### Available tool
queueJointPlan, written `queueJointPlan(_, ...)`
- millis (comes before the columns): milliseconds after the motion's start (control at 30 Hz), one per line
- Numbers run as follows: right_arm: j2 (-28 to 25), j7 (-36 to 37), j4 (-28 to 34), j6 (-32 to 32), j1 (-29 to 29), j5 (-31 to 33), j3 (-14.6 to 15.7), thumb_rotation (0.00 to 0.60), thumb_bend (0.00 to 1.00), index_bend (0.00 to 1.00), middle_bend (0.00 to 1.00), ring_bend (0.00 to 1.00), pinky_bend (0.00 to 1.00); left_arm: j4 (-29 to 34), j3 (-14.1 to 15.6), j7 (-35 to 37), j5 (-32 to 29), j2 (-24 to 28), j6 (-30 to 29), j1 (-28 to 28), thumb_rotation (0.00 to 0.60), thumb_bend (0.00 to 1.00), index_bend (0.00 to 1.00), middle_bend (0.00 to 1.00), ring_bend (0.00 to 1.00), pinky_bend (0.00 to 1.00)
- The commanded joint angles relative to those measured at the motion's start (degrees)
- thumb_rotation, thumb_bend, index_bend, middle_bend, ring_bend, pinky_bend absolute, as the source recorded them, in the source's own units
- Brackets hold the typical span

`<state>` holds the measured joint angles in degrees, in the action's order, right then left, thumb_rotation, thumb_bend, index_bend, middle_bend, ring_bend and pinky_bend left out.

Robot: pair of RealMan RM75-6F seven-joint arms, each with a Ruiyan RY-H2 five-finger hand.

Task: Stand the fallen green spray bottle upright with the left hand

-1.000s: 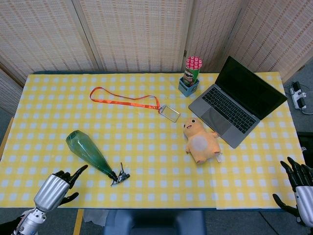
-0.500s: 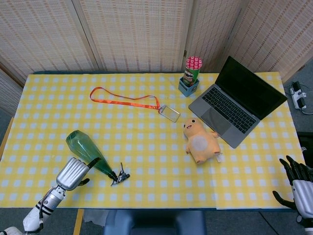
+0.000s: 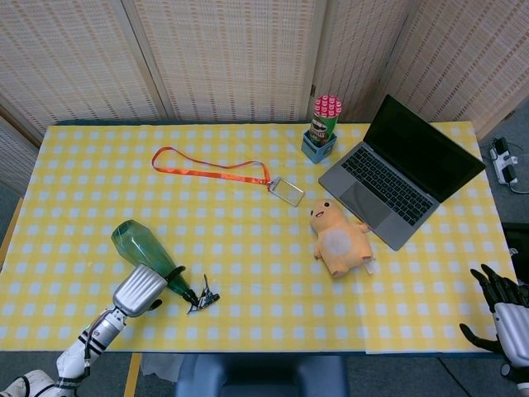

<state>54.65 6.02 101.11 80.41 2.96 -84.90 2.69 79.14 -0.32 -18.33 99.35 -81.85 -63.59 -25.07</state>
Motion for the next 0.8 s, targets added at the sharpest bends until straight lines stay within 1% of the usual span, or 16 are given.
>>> queueJointPlan(33, -0.26, 0.14, -0.11, -0.68, -0.18, 0.67, 0.05, 0.593, 0.29, 0.0, 0.0, 0.0, 0.0, -0.81, 0.29, -0.51, -0.31, -0.54, 0.56, -0.76, 0.6, 0.17, 0.26, 1.0, 1.0, 1.0)
queueJointPlan(300, -0.48, -0.22, 0.31, -1.39, -0.38, 1.44, 0.11, 0.595, 0.29, 0.0, 0.0, 0.0, 0.0, -3.81, 0.66, -0.24, -0.5, -2.61, 1.73, -3.06, 0.6, 0.2, 0.3, 1.0, 1.0, 1.0)
queueJointPlan(433, -0.5, -0.25, 0.28, -1.79, -0.54, 1.83, 0.07, 0.594, 0.29, 0.0, 0.0, 0.0, 0.0, -5.27, 0.23, -0.76, -1.89, -3.51, 2.59, -3.84, 0.6, 0.24, 0.34, 1.0, 1.0, 1.0)
queueJointPlan(600, -0.51, -0.36, 0.25, -2.51, -0.83, 2.54, -0.03, 0.593, 0.29, 0.0, 0.0, 0.0, 0.0, -7.04, 0.03, -2.09, -4.45, -4.4, 4.41, -4.39, 0.6, 0.25, 0.4, 1.0, 1.0, 1.0)
queueJointPlan(667, -0.44, -0.54, 0.26, -2.83, -0.98, 2.82, -0.08, 0.591, 0.29, 0.0, 0.0, 0.0, 0.0, -7.67, 0.04, -2.07, -5.1, -4.62, 4.6, -4.45, 0.6, 0.25, 0.43, 1.0, 1.0, 1.0)
queueJointPlan(800, -0.23, -1.04, 0.35, -3.11, -1.12, 3.11, -0.09, 0.593, 0.29, 0.0, 0.0, 0.0, 0.0, -8.58, 0.12, -1.7, -5.42, -4.84, 2.89, -4.13, 0.6, 0.3, 0.63, 1.0, 1.0, 1.0)
